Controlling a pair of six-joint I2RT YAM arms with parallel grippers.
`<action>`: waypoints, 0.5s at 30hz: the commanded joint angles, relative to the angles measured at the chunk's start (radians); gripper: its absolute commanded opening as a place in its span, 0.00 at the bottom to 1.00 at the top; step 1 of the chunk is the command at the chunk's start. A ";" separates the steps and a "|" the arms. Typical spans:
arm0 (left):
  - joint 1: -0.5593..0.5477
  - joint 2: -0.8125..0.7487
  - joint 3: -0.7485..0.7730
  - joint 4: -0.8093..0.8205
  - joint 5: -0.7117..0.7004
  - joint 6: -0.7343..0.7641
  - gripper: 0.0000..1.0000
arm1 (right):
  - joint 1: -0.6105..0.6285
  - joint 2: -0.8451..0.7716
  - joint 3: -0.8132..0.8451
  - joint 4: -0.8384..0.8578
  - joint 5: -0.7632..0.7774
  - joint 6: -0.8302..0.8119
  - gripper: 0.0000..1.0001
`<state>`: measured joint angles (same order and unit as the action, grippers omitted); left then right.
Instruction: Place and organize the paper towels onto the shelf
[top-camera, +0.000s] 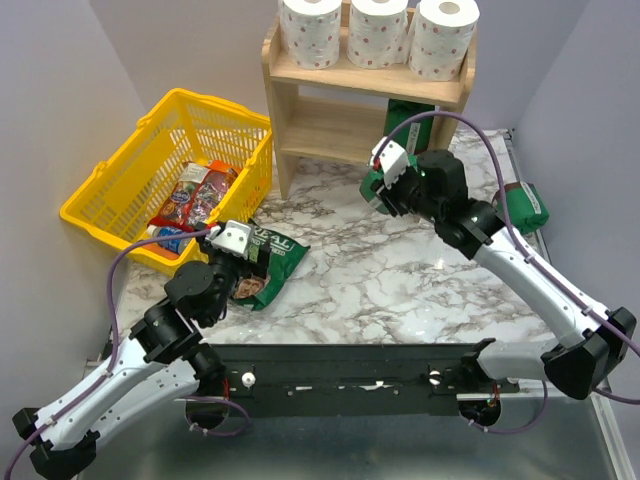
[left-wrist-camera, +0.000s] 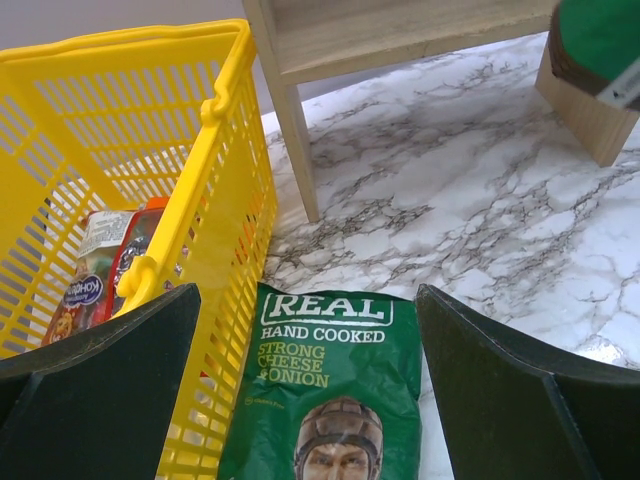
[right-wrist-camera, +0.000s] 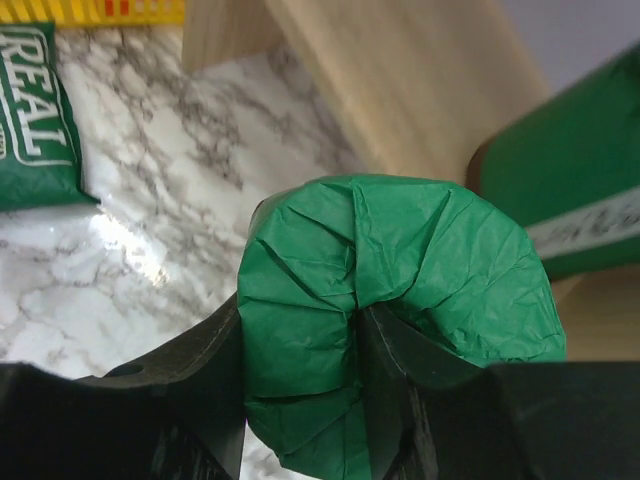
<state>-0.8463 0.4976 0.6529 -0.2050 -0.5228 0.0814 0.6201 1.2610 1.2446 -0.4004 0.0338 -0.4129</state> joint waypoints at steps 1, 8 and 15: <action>0.001 -0.019 0.016 0.015 -0.011 -0.005 0.99 | 0.020 0.060 0.172 0.026 -0.086 -0.191 0.43; 0.001 -0.025 0.017 0.012 -0.002 -0.009 0.99 | 0.020 0.195 0.355 0.051 -0.143 -0.374 0.45; 0.001 -0.033 0.016 0.013 0.009 -0.014 0.99 | 0.020 0.343 0.490 0.048 -0.120 -0.444 0.47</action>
<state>-0.8463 0.4774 0.6525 -0.2050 -0.5224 0.0811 0.6350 1.5574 1.6550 -0.3923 -0.0727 -0.7689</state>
